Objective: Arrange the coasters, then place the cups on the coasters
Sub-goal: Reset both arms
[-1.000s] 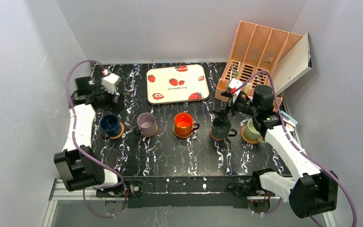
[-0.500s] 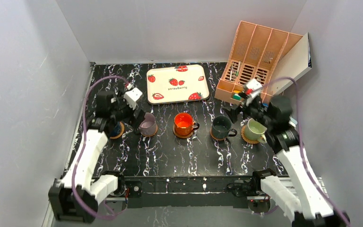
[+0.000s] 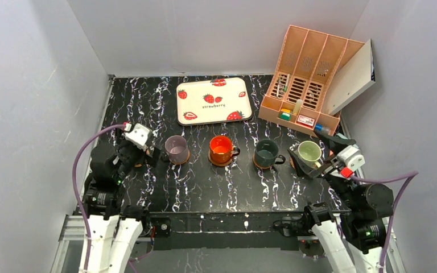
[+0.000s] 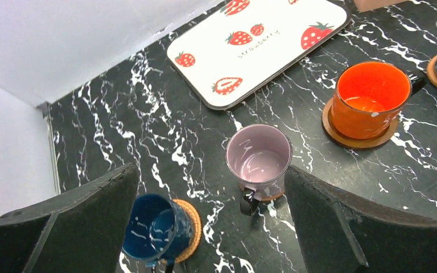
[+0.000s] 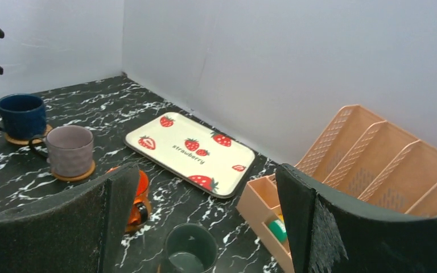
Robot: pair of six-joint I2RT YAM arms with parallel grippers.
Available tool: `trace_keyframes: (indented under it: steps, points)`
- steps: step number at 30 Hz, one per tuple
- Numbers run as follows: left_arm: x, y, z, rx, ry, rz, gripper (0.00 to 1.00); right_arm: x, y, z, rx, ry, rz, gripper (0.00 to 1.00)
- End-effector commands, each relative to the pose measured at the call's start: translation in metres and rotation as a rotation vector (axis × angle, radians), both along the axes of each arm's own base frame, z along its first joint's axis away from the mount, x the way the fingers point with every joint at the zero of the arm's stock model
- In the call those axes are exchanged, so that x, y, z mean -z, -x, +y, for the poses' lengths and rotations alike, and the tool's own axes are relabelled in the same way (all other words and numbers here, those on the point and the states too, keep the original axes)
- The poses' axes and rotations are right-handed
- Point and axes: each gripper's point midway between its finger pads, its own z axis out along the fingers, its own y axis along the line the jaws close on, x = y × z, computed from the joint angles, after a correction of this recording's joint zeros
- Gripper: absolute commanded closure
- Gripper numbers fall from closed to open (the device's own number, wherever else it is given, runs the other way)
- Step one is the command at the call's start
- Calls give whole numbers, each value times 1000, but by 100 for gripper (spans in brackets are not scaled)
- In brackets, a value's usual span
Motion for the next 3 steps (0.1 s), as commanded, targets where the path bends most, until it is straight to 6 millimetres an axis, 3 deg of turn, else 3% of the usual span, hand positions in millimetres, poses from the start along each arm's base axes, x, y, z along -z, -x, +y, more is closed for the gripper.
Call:
trace_keyframes:
  steps: [1, 3]
  points:
    - [22, 4, 9, -84, 48, 92, 2, 5, 0, 6, -38, -40, 83, 1]
    - [27, 0, 7, -80, 57, 103, 2, -1, -3, 2, -13, -73, 84, 1]
